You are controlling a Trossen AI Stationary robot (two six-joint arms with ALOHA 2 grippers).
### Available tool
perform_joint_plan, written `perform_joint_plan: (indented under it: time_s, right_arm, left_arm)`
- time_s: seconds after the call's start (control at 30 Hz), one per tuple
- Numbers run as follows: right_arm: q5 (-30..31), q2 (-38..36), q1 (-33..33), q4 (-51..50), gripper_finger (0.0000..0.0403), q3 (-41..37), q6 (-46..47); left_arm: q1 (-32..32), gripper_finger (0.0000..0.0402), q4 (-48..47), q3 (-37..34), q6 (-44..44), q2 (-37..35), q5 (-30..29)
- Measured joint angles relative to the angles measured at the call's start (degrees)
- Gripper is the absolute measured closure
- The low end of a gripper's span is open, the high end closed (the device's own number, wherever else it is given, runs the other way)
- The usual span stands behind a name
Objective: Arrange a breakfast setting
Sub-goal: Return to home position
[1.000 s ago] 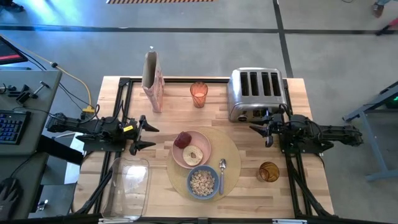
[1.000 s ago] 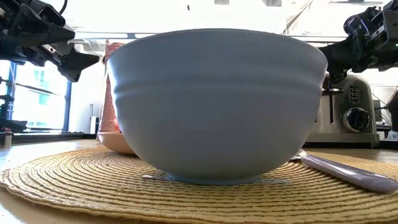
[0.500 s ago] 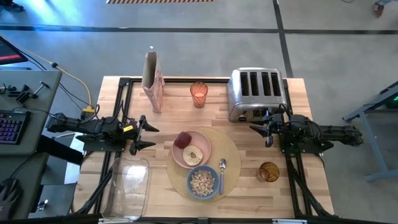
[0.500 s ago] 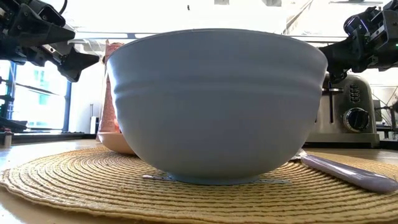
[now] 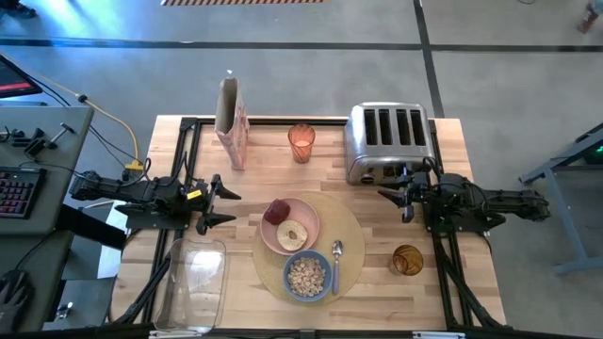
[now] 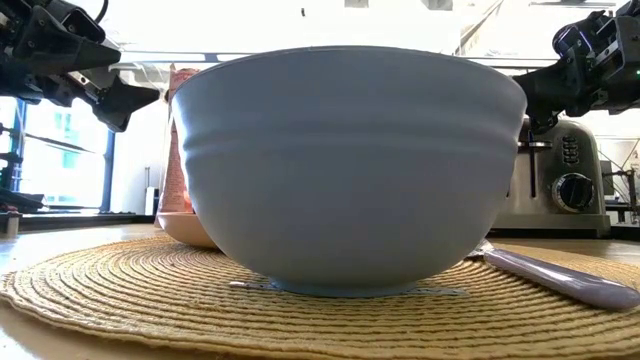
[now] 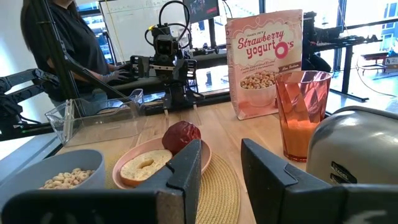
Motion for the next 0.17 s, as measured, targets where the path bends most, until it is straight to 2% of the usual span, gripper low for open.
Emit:
perform_joint_plan:
  time_s: [0.17]
  right_arm:
    - [0.0,0.0,-0.01,0.02,0.0304,0.0,0.0]
  left_arm:
    - [0.01,0.0092,0.02,0.0,0.01,0.0,0.02]
